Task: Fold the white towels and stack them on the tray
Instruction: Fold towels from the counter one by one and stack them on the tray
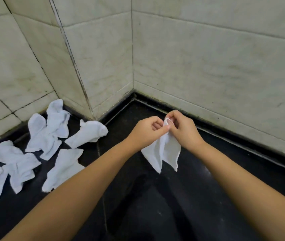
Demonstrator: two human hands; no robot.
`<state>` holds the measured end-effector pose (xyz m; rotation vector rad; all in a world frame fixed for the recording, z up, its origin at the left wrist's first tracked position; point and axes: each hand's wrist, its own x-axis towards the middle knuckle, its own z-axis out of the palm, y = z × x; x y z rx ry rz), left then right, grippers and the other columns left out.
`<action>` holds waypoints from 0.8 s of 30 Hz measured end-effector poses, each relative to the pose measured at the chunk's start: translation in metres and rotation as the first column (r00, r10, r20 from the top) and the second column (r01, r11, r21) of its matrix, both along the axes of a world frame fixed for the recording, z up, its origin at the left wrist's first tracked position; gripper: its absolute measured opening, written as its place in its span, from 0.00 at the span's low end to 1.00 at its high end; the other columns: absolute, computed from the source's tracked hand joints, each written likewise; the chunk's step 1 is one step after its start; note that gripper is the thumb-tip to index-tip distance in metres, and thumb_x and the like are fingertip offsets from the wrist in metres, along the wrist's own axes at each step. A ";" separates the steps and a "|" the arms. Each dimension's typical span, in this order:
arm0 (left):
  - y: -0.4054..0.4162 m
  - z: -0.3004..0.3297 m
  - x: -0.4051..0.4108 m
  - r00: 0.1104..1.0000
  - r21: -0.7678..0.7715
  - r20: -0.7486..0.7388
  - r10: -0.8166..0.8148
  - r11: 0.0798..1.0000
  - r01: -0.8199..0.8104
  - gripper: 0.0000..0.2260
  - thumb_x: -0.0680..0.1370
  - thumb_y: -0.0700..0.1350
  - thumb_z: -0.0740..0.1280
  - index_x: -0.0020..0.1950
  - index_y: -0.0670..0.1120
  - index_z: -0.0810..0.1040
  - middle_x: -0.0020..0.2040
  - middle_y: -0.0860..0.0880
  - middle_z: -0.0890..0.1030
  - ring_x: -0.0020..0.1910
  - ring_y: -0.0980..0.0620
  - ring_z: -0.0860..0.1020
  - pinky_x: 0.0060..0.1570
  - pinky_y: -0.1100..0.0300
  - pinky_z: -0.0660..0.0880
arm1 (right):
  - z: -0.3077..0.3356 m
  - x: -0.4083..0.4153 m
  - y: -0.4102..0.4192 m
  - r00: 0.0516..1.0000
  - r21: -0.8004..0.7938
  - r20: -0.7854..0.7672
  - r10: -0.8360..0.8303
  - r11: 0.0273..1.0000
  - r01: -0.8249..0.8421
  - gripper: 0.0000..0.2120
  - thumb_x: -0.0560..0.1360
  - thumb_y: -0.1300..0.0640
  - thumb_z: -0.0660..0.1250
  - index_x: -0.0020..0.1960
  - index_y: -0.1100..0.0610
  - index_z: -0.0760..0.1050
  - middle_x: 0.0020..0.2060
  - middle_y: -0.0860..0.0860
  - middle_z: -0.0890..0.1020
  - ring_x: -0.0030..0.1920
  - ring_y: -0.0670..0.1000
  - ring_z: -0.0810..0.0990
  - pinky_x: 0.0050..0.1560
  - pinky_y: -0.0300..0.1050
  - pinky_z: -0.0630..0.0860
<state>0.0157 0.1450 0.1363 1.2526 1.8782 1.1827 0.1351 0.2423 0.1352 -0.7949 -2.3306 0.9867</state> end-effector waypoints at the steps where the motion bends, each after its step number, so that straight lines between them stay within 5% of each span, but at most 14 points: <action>1: -0.003 0.004 0.011 0.999 -0.006 -0.021 -0.025 1.000 0.025 0.09 0.76 0.49 0.66 0.48 0.43 0.80 0.40 0.51 0.80 0.38 0.59 0.76 0.40 0.68 0.73 | 0.004 0.013 -0.004 1.000 0.016 0.010 0.016 1.000 -0.016 0.05 0.77 0.60 0.62 0.46 0.51 0.72 0.35 0.46 0.76 0.32 0.41 0.71 0.35 0.30 0.67; 7: -0.022 0.018 0.063 0.993 0.002 -0.112 0.043 0.999 -0.043 0.05 0.76 0.40 0.61 0.44 0.41 0.76 0.35 0.47 0.74 0.34 0.54 0.69 0.33 0.63 0.65 | 0.010 0.082 -0.021 0.991 0.050 0.096 0.093 0.994 -0.098 0.05 0.77 0.56 0.64 0.53 0.50 0.75 0.39 0.44 0.77 0.38 0.41 0.74 0.38 0.29 0.69; 14: -0.037 0.032 0.080 0.987 0.085 0.021 0.162 0.983 -0.163 0.07 0.75 0.36 0.57 0.42 0.43 0.75 0.34 0.51 0.72 0.33 0.55 0.67 0.33 0.61 0.63 | 0.002 0.134 -0.020 0.958 -0.020 0.262 0.118 0.993 -0.117 0.08 0.76 0.56 0.65 0.39 0.57 0.76 0.36 0.50 0.77 0.36 0.48 0.72 0.40 0.43 0.68; 19: -0.049 0.027 0.042 0.951 0.115 0.005 0.308 0.945 -0.306 0.12 0.75 0.36 0.59 0.37 0.51 0.75 0.35 0.50 0.76 0.36 0.52 0.71 0.38 0.59 0.67 | 0.012 0.147 0.000 0.984 -0.075 0.168 -0.052 0.995 0.066 0.11 0.77 0.57 0.64 0.36 0.52 0.75 0.31 0.46 0.75 0.33 0.45 0.71 0.36 0.43 0.66; 24: -0.055 0.031 0.023 0.909 0.180 0.057 0.412 0.892 -0.415 0.11 0.76 0.40 0.59 0.37 0.52 0.75 0.39 0.48 0.77 0.41 0.50 0.74 0.48 0.53 0.72 | 0.026 0.141 0.017 0.974 -0.108 -0.056 -0.221 0.971 0.215 0.15 0.78 0.57 0.64 0.44 0.70 0.74 0.35 0.55 0.71 0.37 0.50 0.68 0.39 0.45 0.63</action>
